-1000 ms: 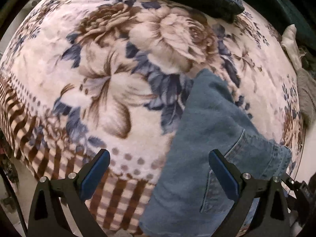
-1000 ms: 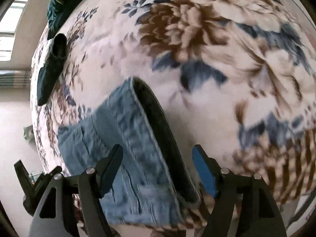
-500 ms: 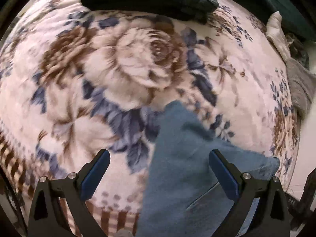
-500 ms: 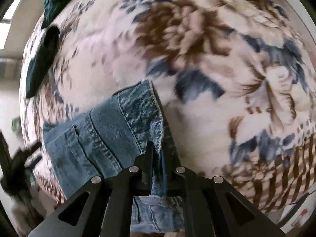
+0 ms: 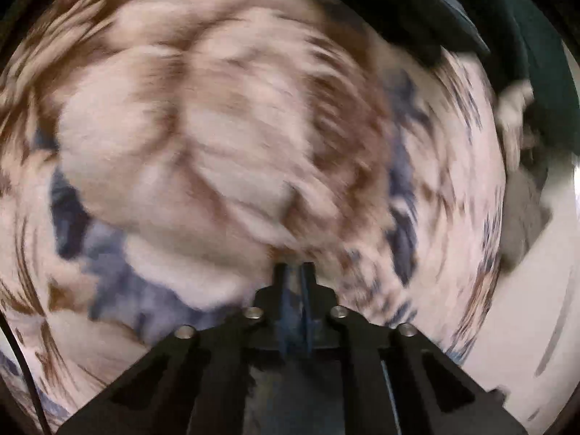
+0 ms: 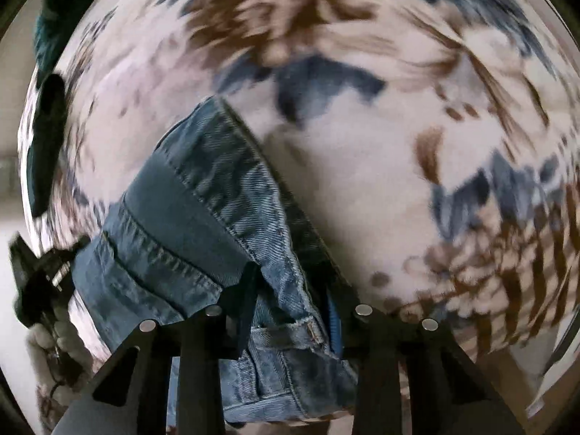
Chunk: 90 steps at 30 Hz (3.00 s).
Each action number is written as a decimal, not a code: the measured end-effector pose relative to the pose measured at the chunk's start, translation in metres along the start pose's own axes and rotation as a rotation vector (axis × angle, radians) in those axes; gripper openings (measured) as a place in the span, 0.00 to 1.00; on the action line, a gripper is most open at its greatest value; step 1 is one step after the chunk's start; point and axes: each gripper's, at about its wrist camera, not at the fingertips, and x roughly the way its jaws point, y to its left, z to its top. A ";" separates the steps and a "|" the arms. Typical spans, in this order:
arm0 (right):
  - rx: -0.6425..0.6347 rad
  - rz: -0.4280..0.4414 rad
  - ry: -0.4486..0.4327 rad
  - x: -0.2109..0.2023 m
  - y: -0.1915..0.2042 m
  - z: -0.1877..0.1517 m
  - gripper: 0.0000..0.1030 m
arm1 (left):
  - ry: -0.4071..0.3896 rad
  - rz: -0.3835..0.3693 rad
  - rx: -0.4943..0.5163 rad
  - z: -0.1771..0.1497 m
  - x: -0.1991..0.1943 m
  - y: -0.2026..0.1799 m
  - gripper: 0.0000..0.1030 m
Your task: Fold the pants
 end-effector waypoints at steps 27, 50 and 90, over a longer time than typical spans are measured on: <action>0.041 -0.099 -0.091 -0.029 -0.012 -0.049 0.17 | 0.002 0.040 0.197 -0.037 -0.027 -0.033 1.00; 0.014 0.081 -0.093 -0.023 -0.014 -0.030 0.87 | -0.005 -0.056 0.087 -0.026 -0.023 -0.026 0.73; 0.415 0.633 -0.095 0.081 -0.043 -0.112 0.57 | 0.111 -0.197 0.166 -0.121 0.000 -0.004 0.37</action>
